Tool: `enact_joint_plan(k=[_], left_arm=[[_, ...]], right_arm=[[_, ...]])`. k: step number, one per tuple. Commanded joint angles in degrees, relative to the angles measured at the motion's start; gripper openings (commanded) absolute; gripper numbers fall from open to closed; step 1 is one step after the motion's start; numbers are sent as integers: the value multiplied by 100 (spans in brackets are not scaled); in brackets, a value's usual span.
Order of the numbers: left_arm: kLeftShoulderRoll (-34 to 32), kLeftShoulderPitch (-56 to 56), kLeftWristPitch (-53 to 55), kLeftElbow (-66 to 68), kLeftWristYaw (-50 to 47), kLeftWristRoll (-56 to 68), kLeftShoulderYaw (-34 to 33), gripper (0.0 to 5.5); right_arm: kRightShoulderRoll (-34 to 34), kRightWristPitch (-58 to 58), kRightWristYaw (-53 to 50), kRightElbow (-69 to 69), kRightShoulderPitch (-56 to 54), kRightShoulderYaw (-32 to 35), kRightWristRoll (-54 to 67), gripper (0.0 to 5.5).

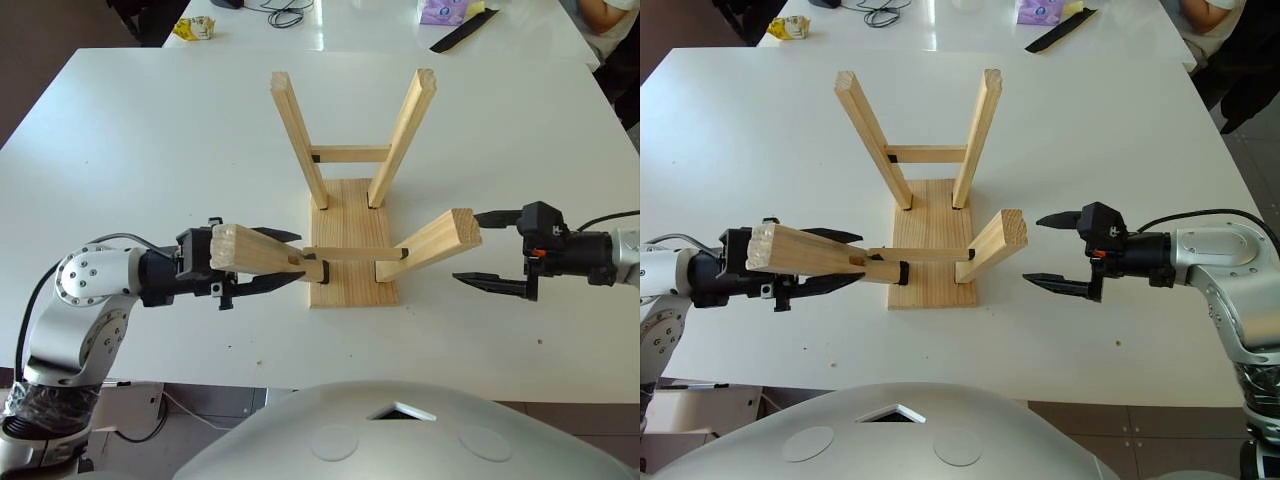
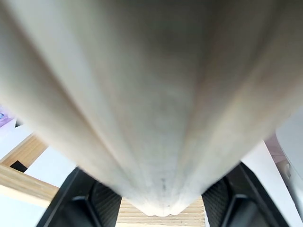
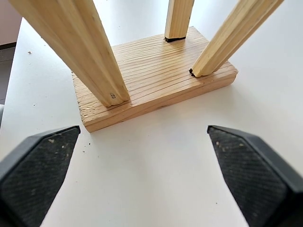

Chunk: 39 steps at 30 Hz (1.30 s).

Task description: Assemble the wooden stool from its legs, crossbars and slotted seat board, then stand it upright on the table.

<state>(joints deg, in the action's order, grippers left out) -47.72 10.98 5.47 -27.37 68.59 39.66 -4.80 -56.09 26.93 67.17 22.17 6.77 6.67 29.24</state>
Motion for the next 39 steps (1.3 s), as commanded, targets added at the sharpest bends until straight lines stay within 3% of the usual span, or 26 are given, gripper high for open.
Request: enact_joint_plan(k=[1, 16, 25, 39], left_arm=[[-517, 258, 984, 273, 33, -350, 427, 205], [-755, 139, 1027, 448, 134, -414, 981, 205], [-826, -256, 1597, 641, 109, -4, 1243, 205], [-928, -699, 1471, 917, 285, -513, 1986, 205]], right_arm=[[51, -99, -29, 58, -85, -88, -72, 495], [197, -260, -52, 12, -373, -438, -231, 495], [249, -445, -21, 9, -424, -638, -362, 495], [488, -524, -141, 70, -612, -955, -491, 495]])
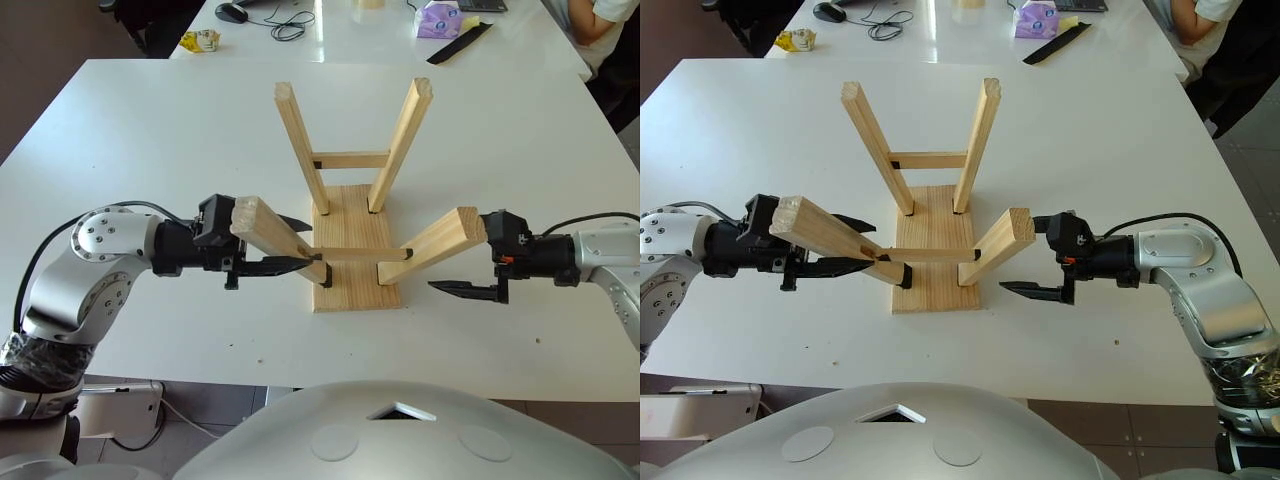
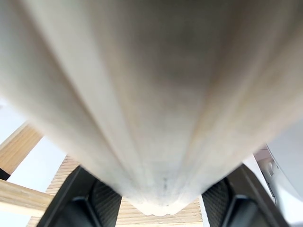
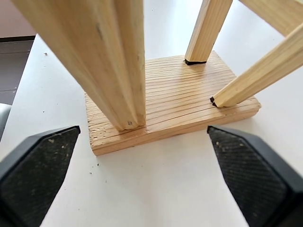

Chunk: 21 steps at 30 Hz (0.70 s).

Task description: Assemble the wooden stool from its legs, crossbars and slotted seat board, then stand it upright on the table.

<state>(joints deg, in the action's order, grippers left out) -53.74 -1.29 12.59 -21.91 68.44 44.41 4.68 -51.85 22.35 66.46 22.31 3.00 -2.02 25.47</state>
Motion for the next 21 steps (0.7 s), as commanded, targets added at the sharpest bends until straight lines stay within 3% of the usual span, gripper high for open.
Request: enact_joint_plan(k=[1, 11, 21], left_arm=[[-283, 508, 731, 400, 269, -1034, 1084, 205], [162, 663, -199, 824, -166, -1749, 1521, 205], [102, 570, -236, 956, -301, -1710, 1694, 205]], right_arm=[[85, -70, -84, 57, -249, -110, -128, 495], [191, -112, -119, 69, -263, -149, -188, 495], [248, -119, -141, 137, -249, -194, -203, 495]])
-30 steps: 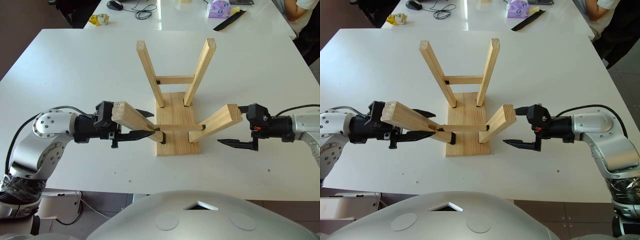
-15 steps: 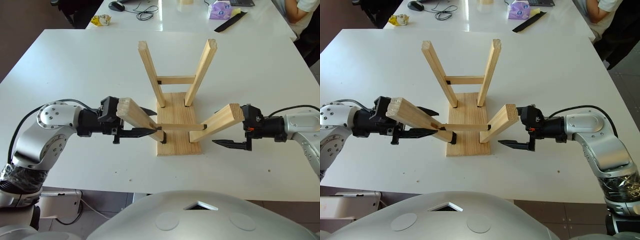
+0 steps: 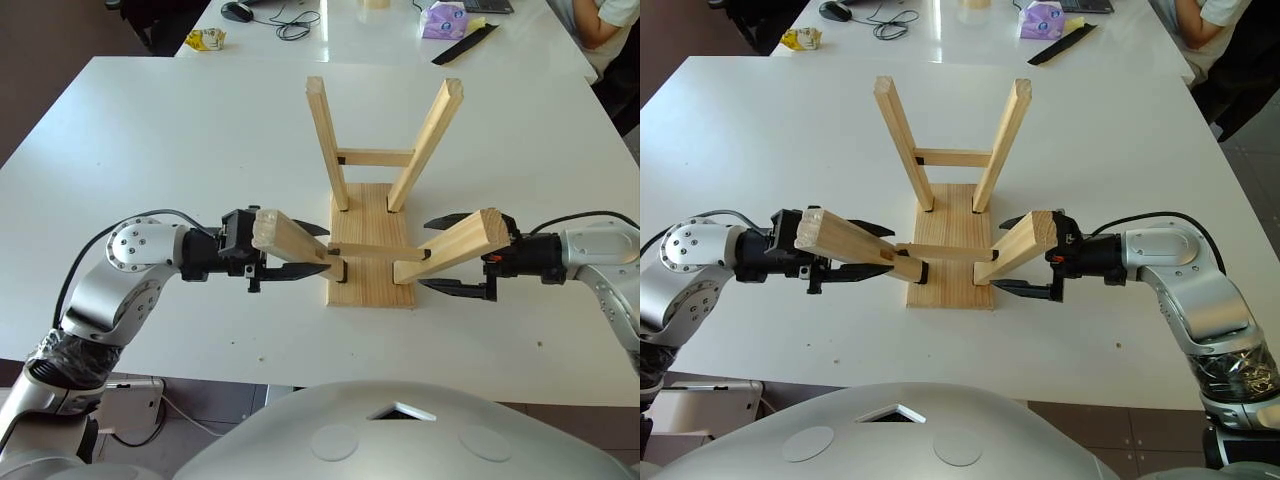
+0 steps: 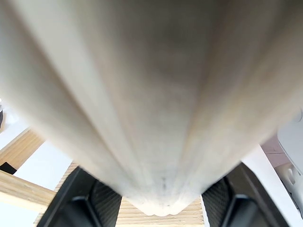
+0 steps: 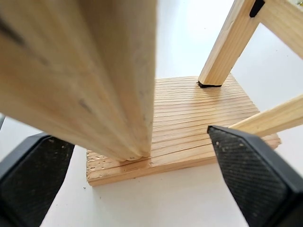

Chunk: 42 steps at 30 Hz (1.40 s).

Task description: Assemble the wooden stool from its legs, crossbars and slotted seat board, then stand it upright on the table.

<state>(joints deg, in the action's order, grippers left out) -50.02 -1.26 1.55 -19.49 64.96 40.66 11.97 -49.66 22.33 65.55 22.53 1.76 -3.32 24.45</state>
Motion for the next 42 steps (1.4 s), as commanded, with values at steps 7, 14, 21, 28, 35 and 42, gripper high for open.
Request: enact_joint_plan(k=[7, 14, 21, 28, 35, 42], left_arm=[[-337, 156, 1297, 709, 176, -995, 960, 205], [-328, -208, 1422, 925, 391, -1042, 1129, 205], [-213, -560, 1496, 1140, 518, -1104, 1368, 205], [-311, -369, 1266, 1045, 449, -1168, 1308, 205], [-282, -155, 1050, 991, 195, -1344, 1308, 205], [-216, 5, 972, 877, -67, -1388, 1308, 205]], right_arm=[[98, -178, -140, 145, -49, -116, -133, 495], [185, -219, -227, 190, 7, -215, -167, 495], [315, -303, -279, 211, 63, -258, -106, 495], [-71, -192, -4, 61, 36, 52, -30, 495], [-656, -329, 642, -127, 79, 295, -45, 536], [-1398, -908, 980, -1466, -934, 569, -672, 536]])
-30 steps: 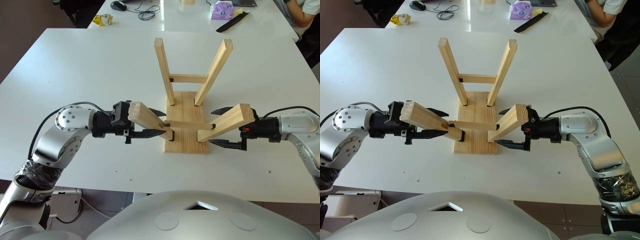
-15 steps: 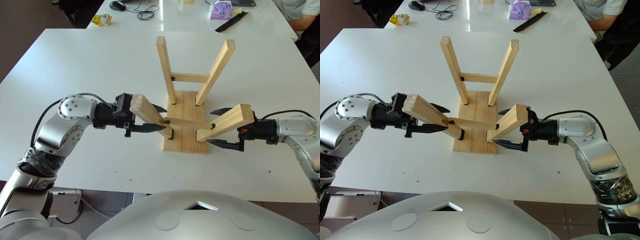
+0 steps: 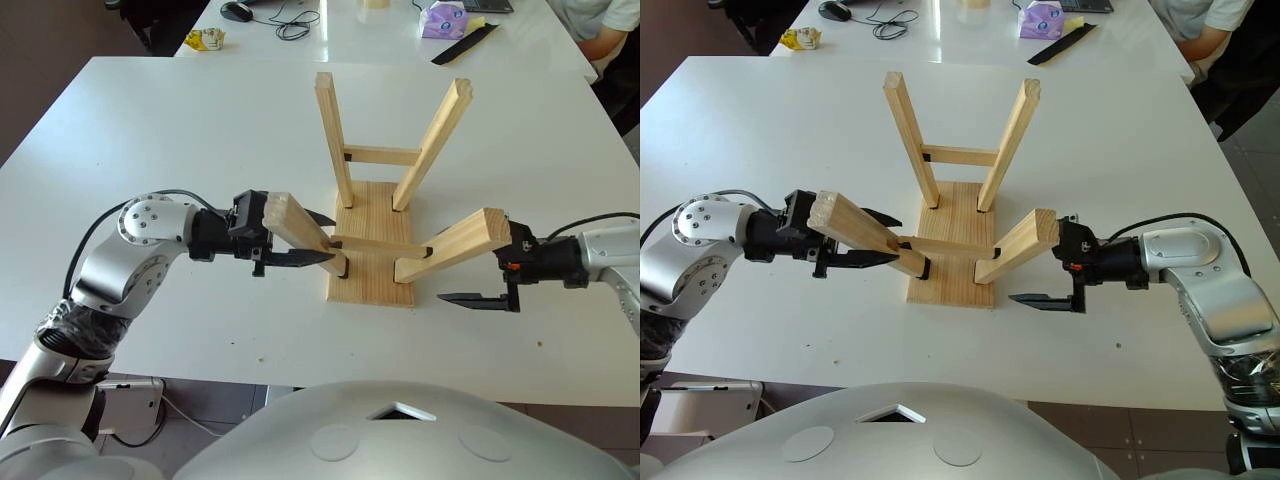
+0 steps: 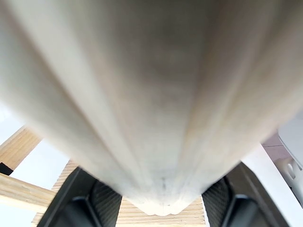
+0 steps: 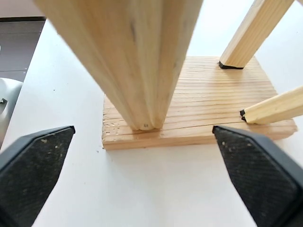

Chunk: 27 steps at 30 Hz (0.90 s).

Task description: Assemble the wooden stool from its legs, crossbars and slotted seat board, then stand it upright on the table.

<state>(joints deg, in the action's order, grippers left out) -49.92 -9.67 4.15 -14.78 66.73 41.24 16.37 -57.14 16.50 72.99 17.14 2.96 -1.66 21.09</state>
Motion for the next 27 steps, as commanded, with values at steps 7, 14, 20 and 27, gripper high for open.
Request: enact_joint_plan(k=[7, 14, 20, 27], left_arm=[[-56, 896, 745, 336, -559, -1413, 885, 205], [36, 781, 800, 377, -661, -1373, 966, 205], [75, 542, 847, 541, -670, -1388, 969, 205], [212, 268, 927, 638, -755, -1460, 1069, 205]], right_arm=[[-501, 25, 282, -2040, -3578, 285, -219, 438], [247, 767, 389, -1813, -5510, -70, 283, 405], [1340, 900, 693, -1669, -6763, -1049, 53, 405], [2070, -109, 1030, -2002, -6395, -2356, -948, 405]])
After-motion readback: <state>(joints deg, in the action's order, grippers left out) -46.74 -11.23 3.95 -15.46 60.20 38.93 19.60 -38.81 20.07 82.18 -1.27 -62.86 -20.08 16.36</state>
